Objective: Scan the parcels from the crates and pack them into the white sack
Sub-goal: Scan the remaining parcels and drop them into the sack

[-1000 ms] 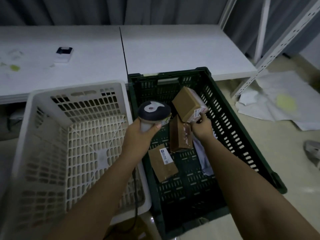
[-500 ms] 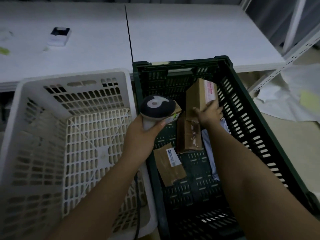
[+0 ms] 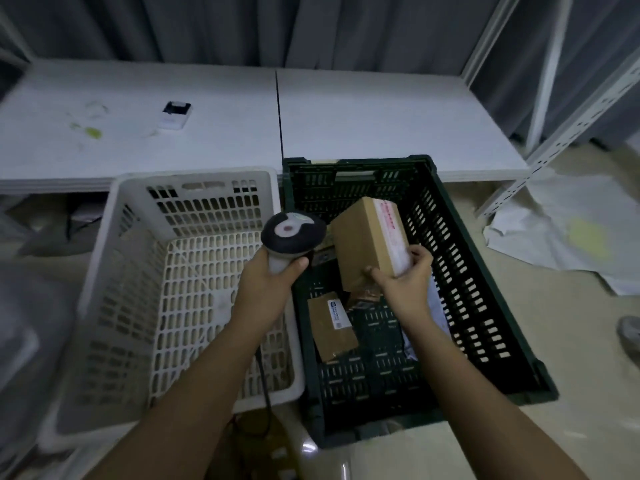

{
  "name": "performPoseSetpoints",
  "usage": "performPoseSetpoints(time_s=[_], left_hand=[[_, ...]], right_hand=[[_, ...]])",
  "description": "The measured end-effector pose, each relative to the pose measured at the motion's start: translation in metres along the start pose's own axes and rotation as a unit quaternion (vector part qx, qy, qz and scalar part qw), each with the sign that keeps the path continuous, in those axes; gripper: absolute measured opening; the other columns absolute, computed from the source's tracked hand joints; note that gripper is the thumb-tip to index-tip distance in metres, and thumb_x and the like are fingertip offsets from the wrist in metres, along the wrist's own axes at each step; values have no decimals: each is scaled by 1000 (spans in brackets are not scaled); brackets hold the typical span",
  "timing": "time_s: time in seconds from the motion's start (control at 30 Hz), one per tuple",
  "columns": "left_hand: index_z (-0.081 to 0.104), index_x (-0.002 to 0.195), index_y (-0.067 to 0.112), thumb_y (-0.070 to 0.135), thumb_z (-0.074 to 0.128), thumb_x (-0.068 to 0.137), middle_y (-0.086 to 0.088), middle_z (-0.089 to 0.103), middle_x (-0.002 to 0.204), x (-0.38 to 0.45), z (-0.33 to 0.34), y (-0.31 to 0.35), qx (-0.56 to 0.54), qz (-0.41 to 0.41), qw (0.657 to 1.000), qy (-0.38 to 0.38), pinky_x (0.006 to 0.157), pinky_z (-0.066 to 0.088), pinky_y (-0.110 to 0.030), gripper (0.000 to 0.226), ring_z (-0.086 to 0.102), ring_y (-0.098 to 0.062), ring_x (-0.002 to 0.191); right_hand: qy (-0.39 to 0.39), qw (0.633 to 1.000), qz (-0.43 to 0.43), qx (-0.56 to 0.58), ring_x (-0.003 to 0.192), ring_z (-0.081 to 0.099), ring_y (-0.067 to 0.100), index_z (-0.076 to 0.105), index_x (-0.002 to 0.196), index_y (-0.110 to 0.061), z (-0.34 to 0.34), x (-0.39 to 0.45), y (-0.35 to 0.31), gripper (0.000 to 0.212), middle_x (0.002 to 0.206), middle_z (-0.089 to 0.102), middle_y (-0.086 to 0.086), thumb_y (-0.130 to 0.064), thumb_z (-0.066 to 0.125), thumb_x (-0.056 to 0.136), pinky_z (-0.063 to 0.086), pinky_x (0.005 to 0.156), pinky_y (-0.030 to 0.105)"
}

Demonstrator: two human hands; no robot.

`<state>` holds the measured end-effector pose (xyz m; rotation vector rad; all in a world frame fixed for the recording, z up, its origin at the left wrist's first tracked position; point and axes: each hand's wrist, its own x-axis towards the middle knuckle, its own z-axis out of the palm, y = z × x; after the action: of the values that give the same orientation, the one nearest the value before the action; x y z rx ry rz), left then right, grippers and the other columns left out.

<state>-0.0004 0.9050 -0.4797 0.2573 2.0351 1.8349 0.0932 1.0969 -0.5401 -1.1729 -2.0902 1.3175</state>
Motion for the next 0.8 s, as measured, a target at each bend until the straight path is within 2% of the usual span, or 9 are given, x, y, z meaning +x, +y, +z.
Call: performPoseSetpoints(time_s=[0.07, 0.17, 0.33, 0.43, 0.47, 0.6, 0.67, 0.73, 0.8], left_hand=[[52, 111, 26, 13, 67, 87, 21, 57, 95, -17, -2, 11, -4, 9, 1000, 17, 68, 41, 0, 31, 53, 12, 82], [53, 118, 24, 14, 67, 87, 11, 60, 103, -47, -7, 27, -18, 17, 999, 41, 80, 44, -15, 35, 57, -4, 92], [55, 125, 16, 15, 67, 88, 10, 61, 100, -89, -22, 40, -51, 18, 994, 96, 62, 42, -4, 39, 55, 6, 82], [54, 125, 18, 19, 67, 88, 10, 59, 101, -106, -33, 44, -45, 11, 993, 107, 67, 41, -11, 39, 53, 4, 81], [54, 123, 21, 19, 68, 87, 12, 58, 99, -111, -36, 43, -45, 11, 993, 107, 71, 41, -15, 38, 53, 3, 82], [54, 120, 21, 16, 68, 87, 11, 59, 99, -121, -44, 41, -45, -1, 994, 100, 79, 40, -21, 36, 54, -5, 87], [55, 124, 14, 16, 68, 87, 5, 60, 105, -121, -46, 41, -36, -6, 995, 94, 72, 42, -15, 39, 55, -7, 89], [56, 122, 13, 15, 68, 87, 5, 61, 102, -119, -48, 39, -23, -9, 996, 84, 62, 41, -5, 37, 56, -2, 83], [57, 120, 12, 15, 68, 87, 6, 61, 100, -116, -49, 34, -22, -17, 997, 74, 61, 40, -5, 36, 58, -3, 86]], right_hand=[[-8, 999, -53, -3, 123, 38, 25, 29, 126, -26, -13, -32, -9, 76, 130, 33, 1, -27, 83, 72, 45, 95, 43], [-25, 990, -130, -45, 126, 34, 20, 31, 138, -15, -28, -78, -26, 85, 135, 32, 4, -23, 84, 72, 37, 95, 30], [-60, 955, -235, -169, 135, 23, 27, 19, 151, -15, -26, -134, -39, 100, 145, 25, 8, -27, 79, 72, 32, 99, 37], [-75, 934, -263, -230, 133, 23, 35, 13, 151, -15, -16, -157, -31, 103, 144, 23, 11, -30, 76, 71, 38, 100, 50], [-83, 933, -264, -229, 132, 23, 33, 15, 150, -14, -16, -161, -29, 100, 144, 23, 10, -36, 75, 73, 38, 100, 49], [-130, 954, -228, -144, 125, 33, 23, 42, 138, -21, -22, -170, -25, 66, 131, 37, 0, -62, 49, 86, 33, 92, 29], [-122, 957, -234, -119, 115, 42, 24, 59, 124, -21, -19, -172, -27, 47, 117, 46, -2, -54, 42, 94, 32, 86, 25], [-111, 964, -217, -108, 109, 45, 24, 68, 110, -17, -14, -169, -30, 29, 109, 51, 0, -37, 49, 99, 31, 81, 25], [-98, 973, -191, -91, 110, 46, 26, 68, 103, -15, -10, -165, -35, 17, 106, 52, 0, -26, 58, 96, 36, 83, 28]])
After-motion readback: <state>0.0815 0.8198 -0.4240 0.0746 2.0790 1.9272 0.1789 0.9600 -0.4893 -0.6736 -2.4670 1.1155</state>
